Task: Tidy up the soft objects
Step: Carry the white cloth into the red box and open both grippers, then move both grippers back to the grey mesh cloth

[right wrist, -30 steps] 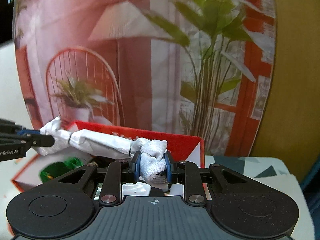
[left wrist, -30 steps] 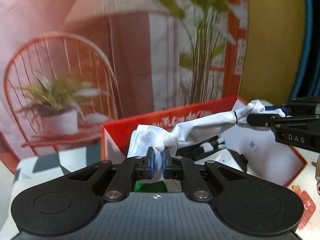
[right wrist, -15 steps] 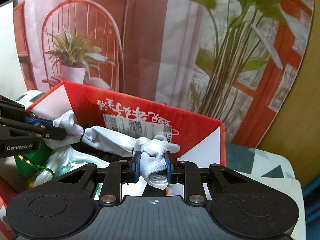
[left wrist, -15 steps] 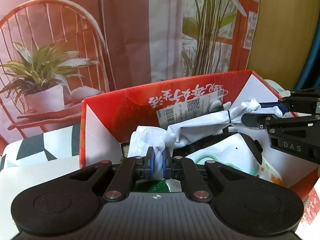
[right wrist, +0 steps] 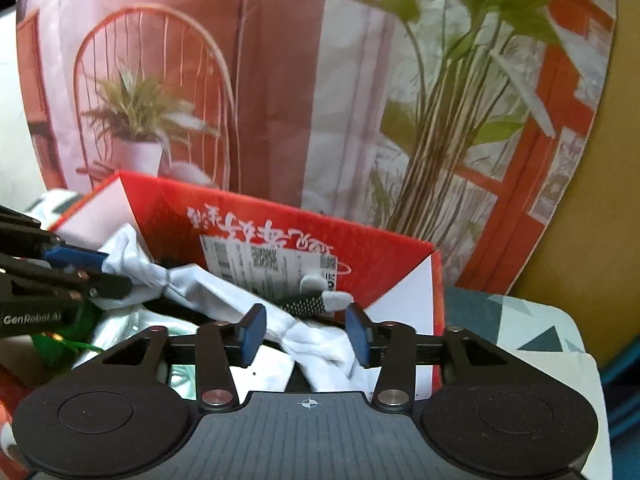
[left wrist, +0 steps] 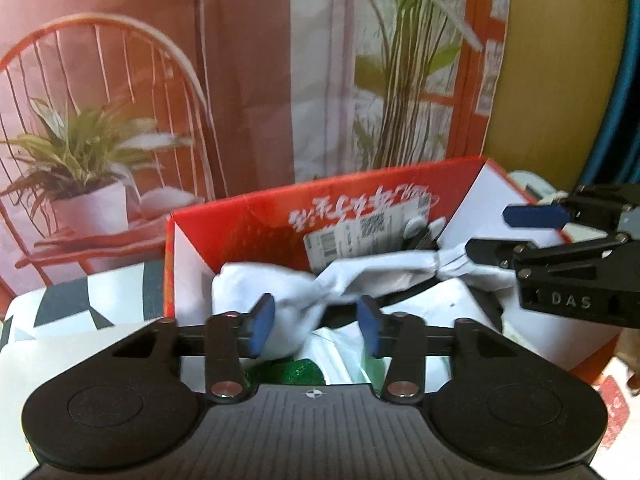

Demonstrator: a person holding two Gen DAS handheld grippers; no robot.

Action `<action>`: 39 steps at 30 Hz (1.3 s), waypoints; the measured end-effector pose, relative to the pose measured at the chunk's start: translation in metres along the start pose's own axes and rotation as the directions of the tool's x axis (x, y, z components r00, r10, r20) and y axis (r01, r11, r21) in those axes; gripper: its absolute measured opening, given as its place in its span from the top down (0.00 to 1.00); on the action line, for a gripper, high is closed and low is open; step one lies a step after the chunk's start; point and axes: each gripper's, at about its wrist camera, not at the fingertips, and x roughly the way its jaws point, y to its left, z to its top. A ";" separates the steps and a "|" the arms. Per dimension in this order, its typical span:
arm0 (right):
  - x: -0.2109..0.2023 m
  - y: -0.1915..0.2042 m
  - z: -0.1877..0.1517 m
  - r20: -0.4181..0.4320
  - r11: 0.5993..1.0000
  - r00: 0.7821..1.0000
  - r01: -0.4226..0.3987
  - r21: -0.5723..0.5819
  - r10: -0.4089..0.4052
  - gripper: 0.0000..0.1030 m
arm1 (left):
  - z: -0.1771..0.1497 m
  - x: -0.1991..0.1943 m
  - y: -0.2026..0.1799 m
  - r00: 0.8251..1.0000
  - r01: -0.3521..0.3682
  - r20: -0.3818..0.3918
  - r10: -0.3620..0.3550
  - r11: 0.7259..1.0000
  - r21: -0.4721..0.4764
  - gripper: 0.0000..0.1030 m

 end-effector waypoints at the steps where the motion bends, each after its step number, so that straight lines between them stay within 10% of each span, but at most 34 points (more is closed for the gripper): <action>1: -0.004 -0.002 -0.001 0.010 1.000 1.000 -0.010 0.015 0.010 0.56 | 0.000 -0.006 -0.001 1.000 0.008 0.018 -0.008 1.000 -0.003 0.49; 11: -0.068 -0.010 -0.024 0.234 0.990 0.968 -0.116 0.085 0.094 0.50 | -0.033 -0.079 0.016 0.987 0.026 0.161 -0.011 0.995 -0.096 0.47; 25: -0.148 -0.035 -0.114 0.426 0.980 0.902 -0.021 0.197 -0.066 0.46 | -0.131 -0.112 0.029 0.986 0.055 0.169 -0.005 0.955 -0.292 0.46; 39: -0.113 -0.038 -0.204 0.181 0.960 0.976 0.070 0.271 -0.123 0.46 | -0.174 -0.067 0.003 0.996 0.071 0.080 -0.047 0.942 -0.329 0.46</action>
